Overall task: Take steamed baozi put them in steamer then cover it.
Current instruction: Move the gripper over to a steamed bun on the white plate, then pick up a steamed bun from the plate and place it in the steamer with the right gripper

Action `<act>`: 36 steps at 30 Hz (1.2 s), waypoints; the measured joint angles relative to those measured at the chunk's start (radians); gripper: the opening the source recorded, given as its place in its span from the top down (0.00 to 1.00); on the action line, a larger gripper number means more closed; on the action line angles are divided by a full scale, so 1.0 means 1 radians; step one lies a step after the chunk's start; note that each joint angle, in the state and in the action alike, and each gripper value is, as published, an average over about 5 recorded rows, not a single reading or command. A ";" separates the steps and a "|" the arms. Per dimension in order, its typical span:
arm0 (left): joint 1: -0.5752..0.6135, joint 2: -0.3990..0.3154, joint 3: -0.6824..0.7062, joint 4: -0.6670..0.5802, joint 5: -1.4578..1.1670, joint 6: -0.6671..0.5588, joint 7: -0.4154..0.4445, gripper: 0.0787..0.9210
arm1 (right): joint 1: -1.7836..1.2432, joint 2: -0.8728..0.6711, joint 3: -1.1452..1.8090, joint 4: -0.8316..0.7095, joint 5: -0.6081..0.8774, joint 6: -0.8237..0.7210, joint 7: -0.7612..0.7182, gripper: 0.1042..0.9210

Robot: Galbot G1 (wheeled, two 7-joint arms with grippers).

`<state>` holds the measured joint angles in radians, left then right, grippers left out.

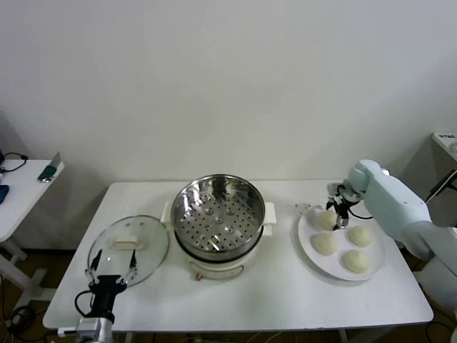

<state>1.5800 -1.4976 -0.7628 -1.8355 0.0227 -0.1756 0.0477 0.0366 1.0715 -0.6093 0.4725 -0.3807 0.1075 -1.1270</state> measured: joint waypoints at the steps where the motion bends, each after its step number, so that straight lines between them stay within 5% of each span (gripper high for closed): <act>1: 0.000 0.000 0.000 0.000 0.000 0.000 0.000 0.12 | 0.001 0.003 0.001 -0.004 -0.004 0.002 0.000 0.23; 16: 0.011 -0.003 -0.005 -0.009 0.000 -0.002 -0.002 0.12 | 0.033 -0.009 -0.022 0.017 0.012 0.018 -0.020 0.27; 36: 0.045 -0.006 -0.001 -0.027 -0.002 -0.007 -0.004 0.12 | 0.492 -0.034 -0.490 0.378 0.370 0.117 -0.114 0.27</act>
<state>1.6252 -1.5032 -0.7634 -1.8625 0.0210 -0.1829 0.0437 0.5285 1.0375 -1.0995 0.8510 -0.0104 0.2243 -1.2412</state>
